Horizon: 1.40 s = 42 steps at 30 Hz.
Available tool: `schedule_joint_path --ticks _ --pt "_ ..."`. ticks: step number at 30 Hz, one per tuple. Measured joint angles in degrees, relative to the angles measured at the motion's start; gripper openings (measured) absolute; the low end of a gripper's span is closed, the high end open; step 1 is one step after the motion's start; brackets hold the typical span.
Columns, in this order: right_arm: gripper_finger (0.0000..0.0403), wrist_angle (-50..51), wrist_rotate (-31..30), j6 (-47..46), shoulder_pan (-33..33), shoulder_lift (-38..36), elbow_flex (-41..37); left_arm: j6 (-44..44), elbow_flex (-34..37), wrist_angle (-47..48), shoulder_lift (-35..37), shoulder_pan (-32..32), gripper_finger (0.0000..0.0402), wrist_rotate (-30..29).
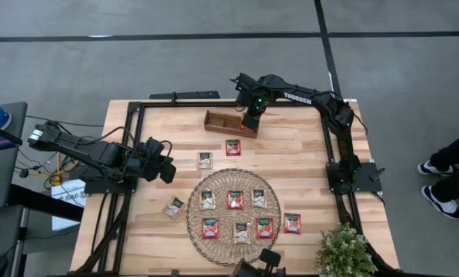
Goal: Pick & Place Tea
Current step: Put the orange tea bag into the right section of the wooden organizer
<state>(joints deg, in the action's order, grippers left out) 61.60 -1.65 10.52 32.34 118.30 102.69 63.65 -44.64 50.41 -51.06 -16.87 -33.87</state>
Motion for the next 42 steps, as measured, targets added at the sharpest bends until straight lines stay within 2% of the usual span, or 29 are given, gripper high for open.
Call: schedule_joint_path --ticks 10,15,27,34,42 --pt "0.0000 0.02 -0.30 -3.16 -1.59 -0.33 -0.06 -0.01 0.00 0.00 -0.01 0.00 0.0000 -0.21" --pt "0.0000 1.38 -4.79 -4.68 -2.73 -1.70 -0.07 -0.23 0.00 0.00 0.01 0.01 0.0000 -0.98" --pt "0.0000 0.14 -4.50 -8.10 -4.12 -2.14 -0.02 -1.37 0.00 -0.49 -0.01 0.01 0.0000 -1.88" --pt "0.0000 0.02 -7.74 -10.59 -4.70 -2.14 -0.10 -1.37 0.00 -0.46 -0.01 0.01 0.0000 -1.86" --pt "0.0000 -0.86 -7.59 -12.06 -5.30 -2.19 -5.00 -2.95 0.00 -0.45 -0.01 0.01 0.0000 -1.88"
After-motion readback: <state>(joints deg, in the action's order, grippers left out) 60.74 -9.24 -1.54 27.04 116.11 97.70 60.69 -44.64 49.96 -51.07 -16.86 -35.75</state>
